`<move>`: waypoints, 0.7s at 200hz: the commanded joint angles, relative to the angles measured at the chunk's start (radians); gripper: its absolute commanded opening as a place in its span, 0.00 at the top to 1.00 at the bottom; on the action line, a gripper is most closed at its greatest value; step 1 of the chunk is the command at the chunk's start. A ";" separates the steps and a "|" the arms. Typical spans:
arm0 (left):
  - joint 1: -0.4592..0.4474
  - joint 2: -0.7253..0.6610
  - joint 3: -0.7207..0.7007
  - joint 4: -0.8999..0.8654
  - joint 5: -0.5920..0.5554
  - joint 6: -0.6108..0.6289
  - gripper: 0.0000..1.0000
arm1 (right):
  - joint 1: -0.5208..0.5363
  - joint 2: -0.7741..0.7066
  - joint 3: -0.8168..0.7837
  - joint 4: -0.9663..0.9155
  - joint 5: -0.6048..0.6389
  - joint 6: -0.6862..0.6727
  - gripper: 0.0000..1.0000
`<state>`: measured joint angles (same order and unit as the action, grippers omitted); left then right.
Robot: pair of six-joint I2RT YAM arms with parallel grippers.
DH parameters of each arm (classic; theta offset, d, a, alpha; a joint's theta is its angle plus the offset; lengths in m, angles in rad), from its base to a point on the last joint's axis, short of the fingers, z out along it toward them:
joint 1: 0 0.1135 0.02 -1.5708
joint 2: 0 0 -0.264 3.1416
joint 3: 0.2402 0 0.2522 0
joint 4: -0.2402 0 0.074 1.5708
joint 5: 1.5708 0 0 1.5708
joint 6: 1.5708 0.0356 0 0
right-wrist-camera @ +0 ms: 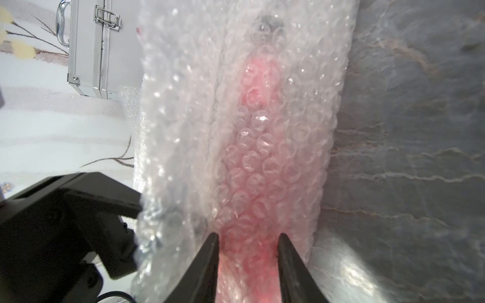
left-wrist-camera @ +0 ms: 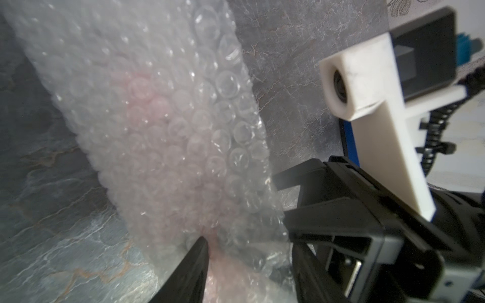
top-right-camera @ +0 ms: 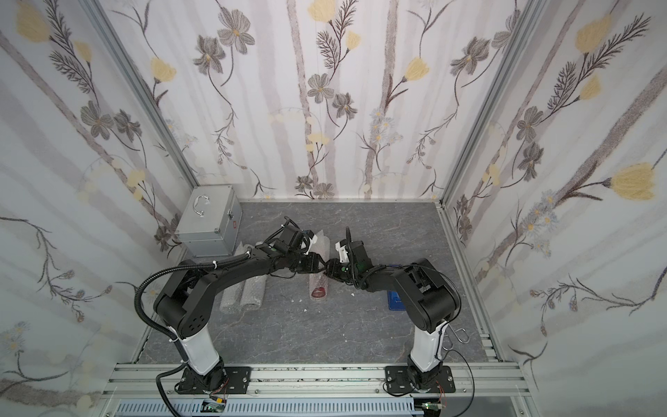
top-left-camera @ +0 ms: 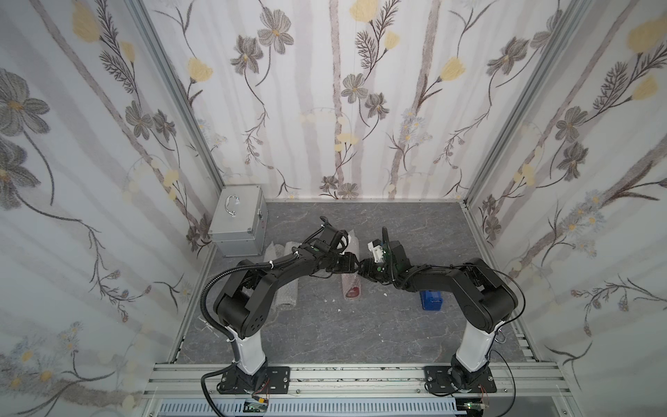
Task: Wrap wine bottles in bubble wrap
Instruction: Wrap the wine bottle in bubble wrap.
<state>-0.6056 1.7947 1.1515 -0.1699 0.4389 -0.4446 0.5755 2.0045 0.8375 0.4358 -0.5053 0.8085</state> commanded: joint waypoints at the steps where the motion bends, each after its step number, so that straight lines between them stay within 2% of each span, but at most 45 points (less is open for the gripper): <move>1: 0.004 0.003 -0.006 0.074 0.033 -0.021 0.47 | 0.013 0.020 -0.010 -0.073 -0.099 -0.005 0.62; 29: 0.035 0.027 -0.009 0.099 0.043 -0.045 0.52 | 0.013 0.016 -0.020 -0.066 -0.097 -0.001 0.62; 67: 0.084 0.032 0.016 0.113 0.065 -0.060 0.53 | 0.013 0.013 -0.027 -0.066 -0.093 -0.001 0.62; 115: 0.090 0.048 0.044 0.115 0.099 -0.065 0.46 | 0.013 0.016 -0.017 -0.071 -0.094 -0.001 0.63; 128: 0.094 0.058 0.049 0.117 0.098 -0.066 0.48 | 0.014 0.017 -0.017 -0.071 -0.096 -0.001 0.62; 140: 0.093 0.077 0.061 0.116 0.102 -0.070 0.55 | 0.013 0.020 -0.016 -0.071 -0.094 -0.001 0.62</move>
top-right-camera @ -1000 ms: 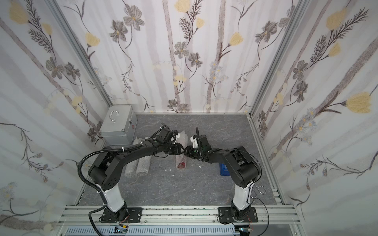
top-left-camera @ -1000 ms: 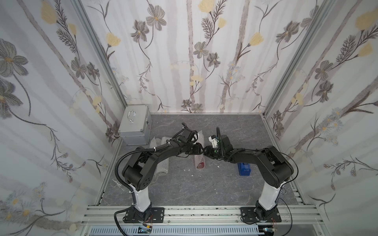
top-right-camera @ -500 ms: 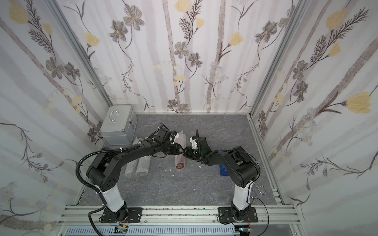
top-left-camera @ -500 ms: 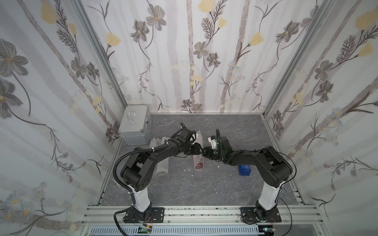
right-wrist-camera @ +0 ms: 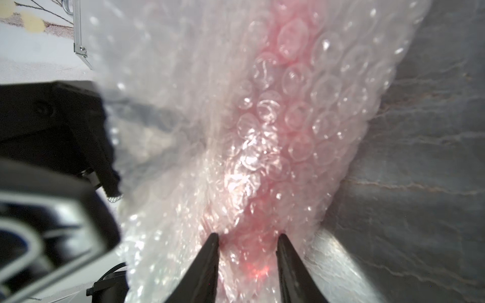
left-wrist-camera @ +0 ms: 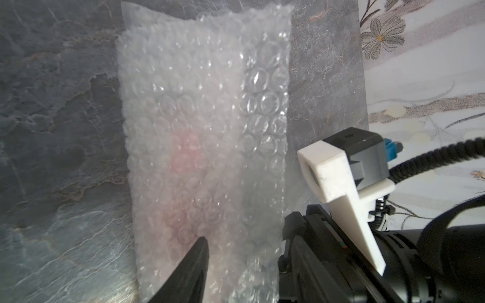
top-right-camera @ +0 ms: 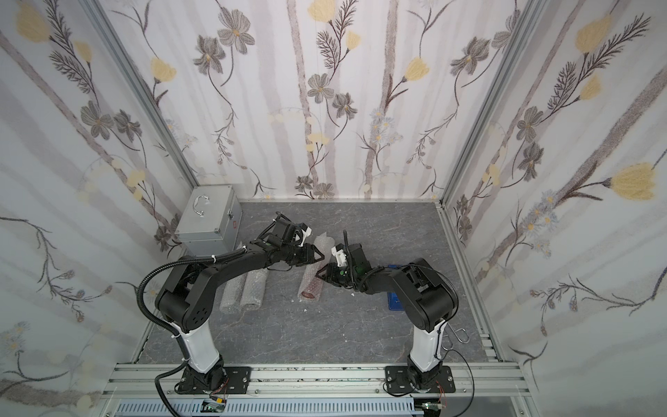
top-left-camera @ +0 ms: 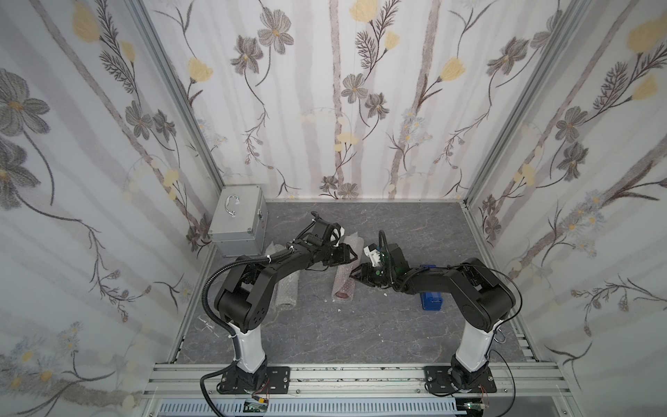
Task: Wrap wine bottles in bubble wrap
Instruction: Wrap the wine bottle in bubble wrap.
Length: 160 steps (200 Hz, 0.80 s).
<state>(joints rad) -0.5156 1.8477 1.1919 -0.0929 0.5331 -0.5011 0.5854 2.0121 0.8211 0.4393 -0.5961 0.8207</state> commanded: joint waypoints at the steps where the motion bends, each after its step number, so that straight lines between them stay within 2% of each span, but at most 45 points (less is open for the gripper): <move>1: 0.003 0.026 0.021 0.039 0.009 -0.013 0.56 | 0.003 0.012 0.000 -0.074 -0.004 -0.013 0.62; 22: 0.004 0.060 0.051 0.029 0.031 -0.025 0.68 | 0.004 0.016 0.005 -0.075 -0.006 -0.012 0.63; 46: 0.002 0.083 0.069 0.009 0.010 -0.019 0.73 | 0.004 0.017 0.011 -0.067 -0.008 0.000 0.62; 86: -0.006 0.085 0.053 -0.016 -0.060 0.024 0.74 | -0.002 0.018 0.020 -0.048 -0.015 0.019 0.62; 110: -0.016 0.085 0.043 -0.030 -0.086 0.060 0.70 | -0.016 -0.002 0.007 -0.049 -0.019 0.026 0.59; 160: -0.022 0.079 0.024 -0.034 -0.126 0.076 0.70 | -0.076 -0.158 -0.068 -0.172 0.004 -0.037 0.59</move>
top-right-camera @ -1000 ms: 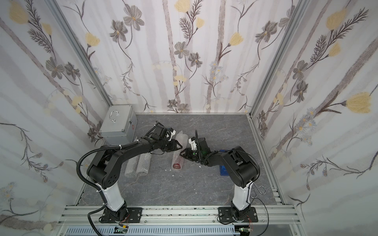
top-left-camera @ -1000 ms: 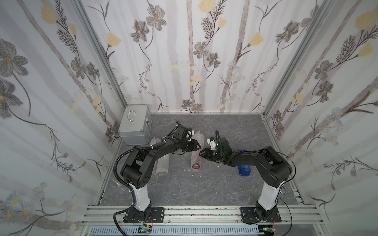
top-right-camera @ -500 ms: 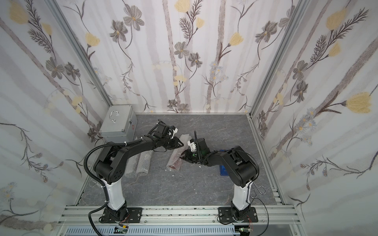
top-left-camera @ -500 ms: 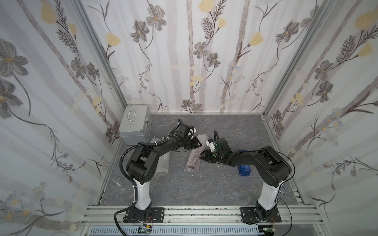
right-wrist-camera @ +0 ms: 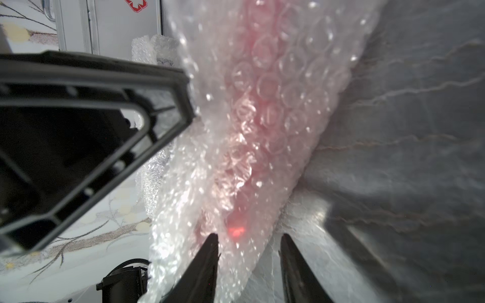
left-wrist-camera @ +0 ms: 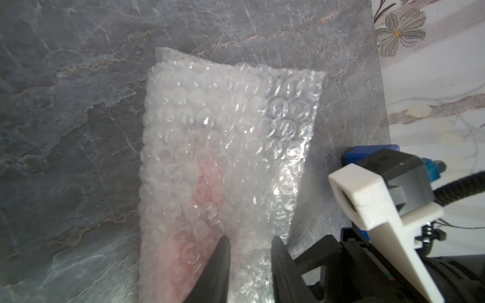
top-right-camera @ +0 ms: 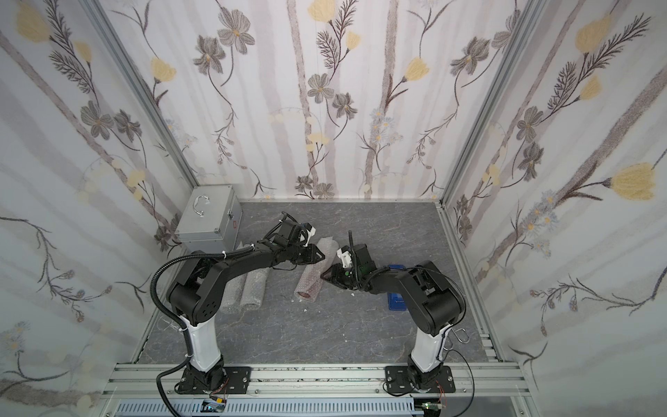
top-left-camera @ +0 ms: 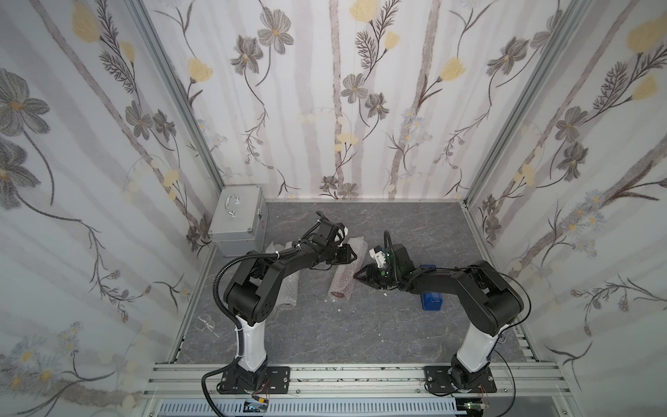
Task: Wrap wine bottles in bubble wrap
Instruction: Wrap the wine bottle in bubble wrap.
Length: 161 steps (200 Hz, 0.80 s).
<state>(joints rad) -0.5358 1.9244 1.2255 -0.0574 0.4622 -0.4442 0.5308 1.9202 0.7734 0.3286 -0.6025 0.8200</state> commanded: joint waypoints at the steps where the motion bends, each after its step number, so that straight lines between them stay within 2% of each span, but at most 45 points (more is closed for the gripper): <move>1: -0.003 0.002 -0.010 -0.070 -0.055 0.019 0.69 | -0.023 -0.070 -0.036 -0.063 0.011 -0.036 0.59; 26: -0.011 -0.001 -0.009 -0.069 -0.058 0.023 0.69 | -0.025 -0.129 -0.053 -0.076 0.018 -0.019 0.60; 38: -0.015 -0.003 -0.011 -0.069 -0.061 0.027 0.69 | -0.017 -0.136 -0.041 -0.062 0.017 0.001 0.65; 57: -0.022 -0.008 -0.016 -0.062 -0.063 0.029 0.69 | -0.005 -0.125 -0.011 -0.022 0.011 0.040 0.85; 70: -0.023 -0.009 -0.016 -0.063 -0.063 0.030 0.70 | 0.007 -0.110 0.015 0.006 0.004 0.056 0.91; 129: -0.027 -0.016 -0.026 -0.058 -0.072 0.029 0.69 | 0.053 -0.014 0.086 0.062 0.016 0.096 0.93; 161: -0.028 -0.012 -0.028 -0.057 -0.082 0.025 0.69 | 0.043 0.025 0.066 -0.001 0.069 0.061 0.92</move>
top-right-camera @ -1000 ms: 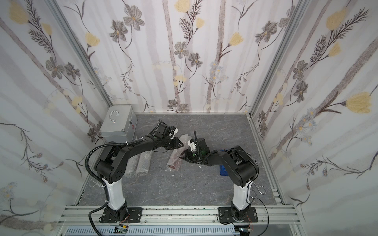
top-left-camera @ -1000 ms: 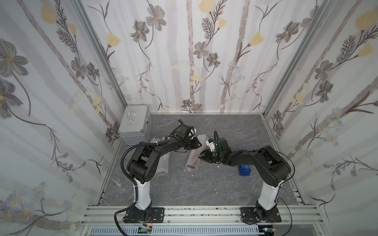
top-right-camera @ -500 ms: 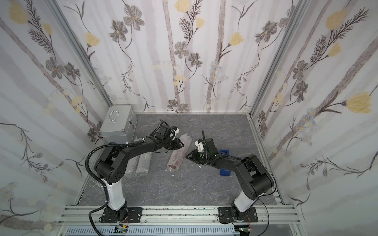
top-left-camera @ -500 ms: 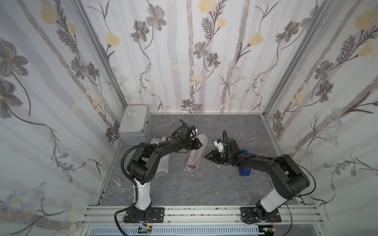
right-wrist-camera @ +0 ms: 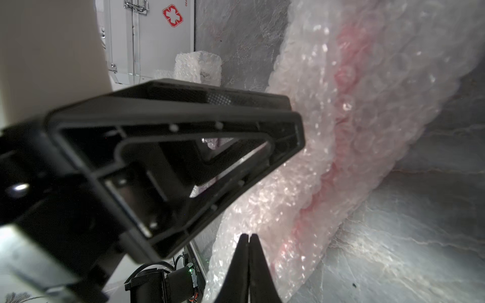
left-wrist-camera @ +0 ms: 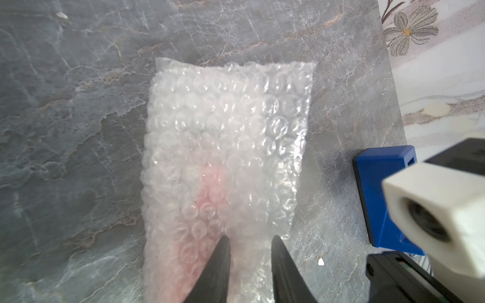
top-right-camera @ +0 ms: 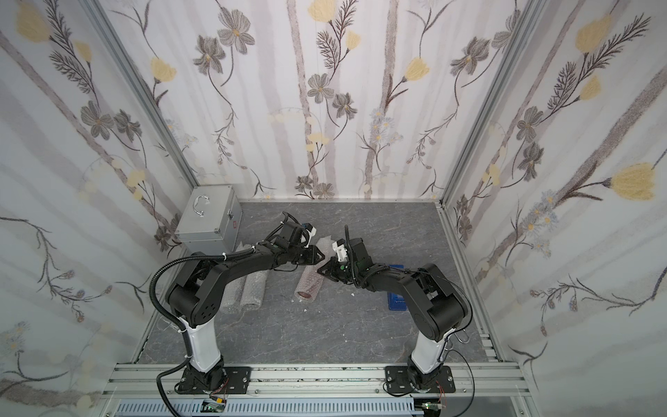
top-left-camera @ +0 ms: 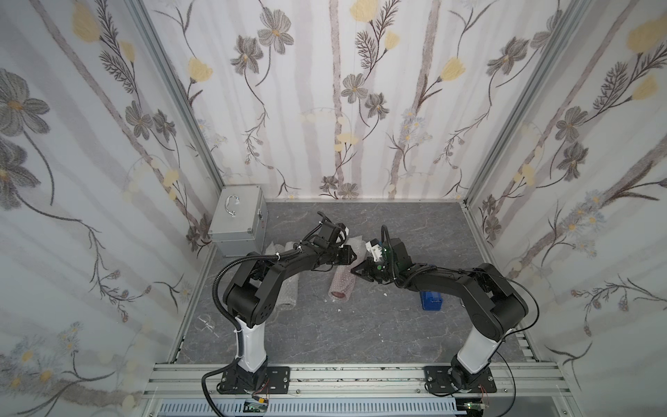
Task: Wrap wine bottles in bubble wrap
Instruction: Wrap the wine bottle in bubble wrap, then move the Tape Cutter to the center of the board.
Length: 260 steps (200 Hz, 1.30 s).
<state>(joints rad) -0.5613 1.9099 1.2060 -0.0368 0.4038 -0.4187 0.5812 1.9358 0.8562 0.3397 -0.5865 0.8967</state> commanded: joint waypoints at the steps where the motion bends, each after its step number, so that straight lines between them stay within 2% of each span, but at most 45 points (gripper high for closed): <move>1: -0.003 0.003 -0.008 -0.078 -0.024 -0.001 0.70 | -0.008 0.008 -0.018 -0.015 0.057 -0.018 0.92; 30: -0.007 0.004 -0.005 -0.077 -0.030 -0.003 0.69 | -0.024 -0.101 -0.065 -0.177 0.137 -0.085 0.87; 44: -0.007 0.002 -0.008 -0.078 -0.038 -0.004 0.70 | -0.027 -0.222 -0.075 -0.333 0.248 -0.130 0.82; 65: -0.008 -0.005 -0.014 -0.075 -0.051 -0.006 0.69 | -0.041 -0.423 -0.069 -0.600 0.475 -0.177 0.58; 91: -0.010 -0.010 -0.016 -0.072 -0.049 -0.018 0.69 | -0.116 -0.596 -0.074 -0.823 0.684 -0.211 0.37; 109: -0.013 -0.014 -0.017 -0.066 -0.046 -0.020 0.69 | -0.186 -0.653 -0.081 -0.911 0.847 -0.239 0.22; 114: -0.014 -0.014 -0.018 -0.066 -0.048 -0.020 0.69 | -0.203 -0.660 -0.081 -0.930 0.879 -0.248 0.14; 120: -0.016 -0.014 -0.017 -0.066 -0.047 -0.020 0.69 | -0.228 -0.664 -0.080 -0.945 0.909 -0.263 0.10; 123: -0.017 -0.014 -0.016 -0.067 -0.047 -0.020 0.69 | -0.239 -0.664 -0.081 -0.950 0.922 -0.266 0.05; 133: -0.020 -0.016 -0.017 -0.068 -0.047 -0.020 0.69 | -0.273 -0.658 -0.084 -0.953 0.941 -0.283 0.01; 166: -0.026 -0.020 -0.017 -0.068 -0.046 -0.021 0.69 | -0.333 -0.588 -0.087 -0.892 0.914 -0.340 0.00; 189: -0.028 -0.022 -0.019 -0.067 -0.048 -0.021 0.69 | -0.336 -0.521 -0.085 -0.831 0.845 -0.372 0.00; 214: -0.030 -0.020 -0.017 -0.068 -0.046 -0.023 0.69 | -0.336 -0.446 -0.079 -0.800 0.847 -0.387 0.01; 237: -0.029 -0.022 -0.020 -0.068 -0.046 -0.023 0.69 | -0.336 -0.388 -0.064 -0.781 0.845 -0.389 0.13; 260: -0.030 -0.024 -0.020 -0.067 -0.047 -0.024 0.69 | -0.336 -0.346 -0.042 -0.763 0.836 -0.387 0.34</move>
<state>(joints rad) -0.5903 1.8900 1.1912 -0.0395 0.3634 -0.4282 0.2474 1.5597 0.7902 -0.4751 0.2348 0.5117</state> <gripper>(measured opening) 0.312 0.744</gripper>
